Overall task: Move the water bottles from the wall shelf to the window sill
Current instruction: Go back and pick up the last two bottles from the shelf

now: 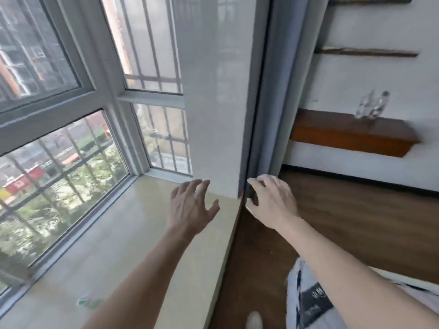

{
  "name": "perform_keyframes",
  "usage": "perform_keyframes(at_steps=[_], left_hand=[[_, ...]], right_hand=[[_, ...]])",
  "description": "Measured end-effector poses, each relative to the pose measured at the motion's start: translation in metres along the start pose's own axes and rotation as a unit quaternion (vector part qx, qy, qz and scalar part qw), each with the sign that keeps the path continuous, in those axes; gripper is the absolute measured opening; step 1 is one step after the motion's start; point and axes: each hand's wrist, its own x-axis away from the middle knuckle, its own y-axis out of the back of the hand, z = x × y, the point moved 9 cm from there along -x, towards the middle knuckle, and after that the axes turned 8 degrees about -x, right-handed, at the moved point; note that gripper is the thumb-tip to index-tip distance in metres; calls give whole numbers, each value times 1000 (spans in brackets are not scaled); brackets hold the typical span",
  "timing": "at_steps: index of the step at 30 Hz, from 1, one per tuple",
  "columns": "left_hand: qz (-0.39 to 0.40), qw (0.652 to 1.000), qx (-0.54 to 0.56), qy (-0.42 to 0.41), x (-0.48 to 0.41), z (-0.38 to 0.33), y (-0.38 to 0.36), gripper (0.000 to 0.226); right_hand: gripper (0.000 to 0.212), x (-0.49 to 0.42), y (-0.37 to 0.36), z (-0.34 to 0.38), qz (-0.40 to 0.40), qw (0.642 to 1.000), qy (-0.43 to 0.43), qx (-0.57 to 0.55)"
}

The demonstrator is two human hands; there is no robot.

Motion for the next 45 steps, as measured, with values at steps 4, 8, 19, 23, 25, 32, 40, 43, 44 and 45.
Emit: perform_keyframes(at_steps=[4, 8, 19, 23, 25, 32, 40, 43, 44, 45], left_hand=[[-2, 997, 19, -69, -35, -71, -19, 61], [-10, 992, 24, -124, -72, -133, -40, 55], [-12, 980, 20, -199, -239, -265, -114, 53], [-4, 980, 12, -198, -300, -297, -135, 57], [-1, 979, 6, -206, -324, -311, -144, 58], [13, 976, 13, -218, -401, -356, -178, 60], [36, 961, 36, -273, -503, -424, -231, 68], [29, 954, 40, -297, -555, -457, -250, 59], [30, 951, 43, -306, -573, -469, -257, 59], [33, 947, 47, -315, -591, -482, -263, 60]], right_hand=[[49, 12, 20, -69, -23, 997, -69, 13], [48, 6, 25, -129, -34, 993, -110, 38], [48, -114, 12, -288, -54, 987, -149, 23], [51, -164, 10, -335, -51, 989, -139, 29], [51, -184, 9, -357, -50, 988, -143, 29], [54, -239, 1, -422, -47, 985, -166, 30], [55, -309, -15, -509, -43, 976, -206, 58], [57, -344, -17, -551, -35, 969, -237, 64], [58, -356, -17, -567, -30, 966, -250, 66], [59, -368, -16, -582, -25, 962, -262, 70]])
